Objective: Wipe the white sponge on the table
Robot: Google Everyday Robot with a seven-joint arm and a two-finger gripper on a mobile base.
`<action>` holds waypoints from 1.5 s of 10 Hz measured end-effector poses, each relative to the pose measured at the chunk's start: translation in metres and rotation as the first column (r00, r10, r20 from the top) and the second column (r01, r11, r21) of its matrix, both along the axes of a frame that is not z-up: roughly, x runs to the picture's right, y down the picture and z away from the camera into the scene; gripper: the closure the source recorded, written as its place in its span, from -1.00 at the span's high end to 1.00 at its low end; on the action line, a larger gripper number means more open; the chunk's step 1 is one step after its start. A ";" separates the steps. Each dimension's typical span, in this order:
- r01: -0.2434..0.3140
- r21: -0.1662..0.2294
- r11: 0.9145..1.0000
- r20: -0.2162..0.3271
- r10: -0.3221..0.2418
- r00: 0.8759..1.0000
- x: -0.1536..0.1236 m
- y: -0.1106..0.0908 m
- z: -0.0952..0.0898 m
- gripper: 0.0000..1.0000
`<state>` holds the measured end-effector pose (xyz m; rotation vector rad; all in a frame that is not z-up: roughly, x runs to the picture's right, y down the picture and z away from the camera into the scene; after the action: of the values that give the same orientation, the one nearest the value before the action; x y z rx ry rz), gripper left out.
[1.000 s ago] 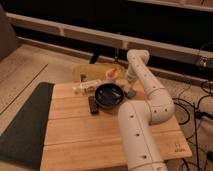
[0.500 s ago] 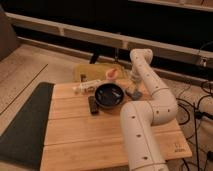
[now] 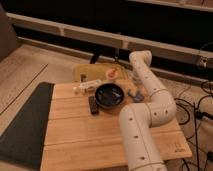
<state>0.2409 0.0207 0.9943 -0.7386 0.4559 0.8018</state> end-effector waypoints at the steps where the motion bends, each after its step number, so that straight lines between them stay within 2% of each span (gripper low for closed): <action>1: 0.022 0.031 0.999 -0.010 -0.022 1.000 0.001 -0.009 0.004 -1.00; 4: 0.084 0.115 0.990 0.035 -0.089 0.995 -0.016 -0.038 0.014 -1.00; 5: 0.098 0.143 0.985 0.070 -0.109 0.992 -0.030 -0.048 0.017 -1.00; 7: 0.100 0.162 0.982 0.123 -0.121 0.985 -0.049 -0.051 0.024 -1.00; 10: 0.082 0.161 0.984 0.199 -0.114 0.973 -0.072 -0.045 0.030 -1.00; 12: 0.074 0.156 0.985 0.251 -0.112 0.962 -0.090 -0.046 0.028 -1.00; 15: 0.063 0.131 0.989 0.269 -0.097 0.958 -0.093 -0.053 0.008 -1.00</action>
<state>0.1478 -0.0326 1.0026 -0.7009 0.1836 0.6333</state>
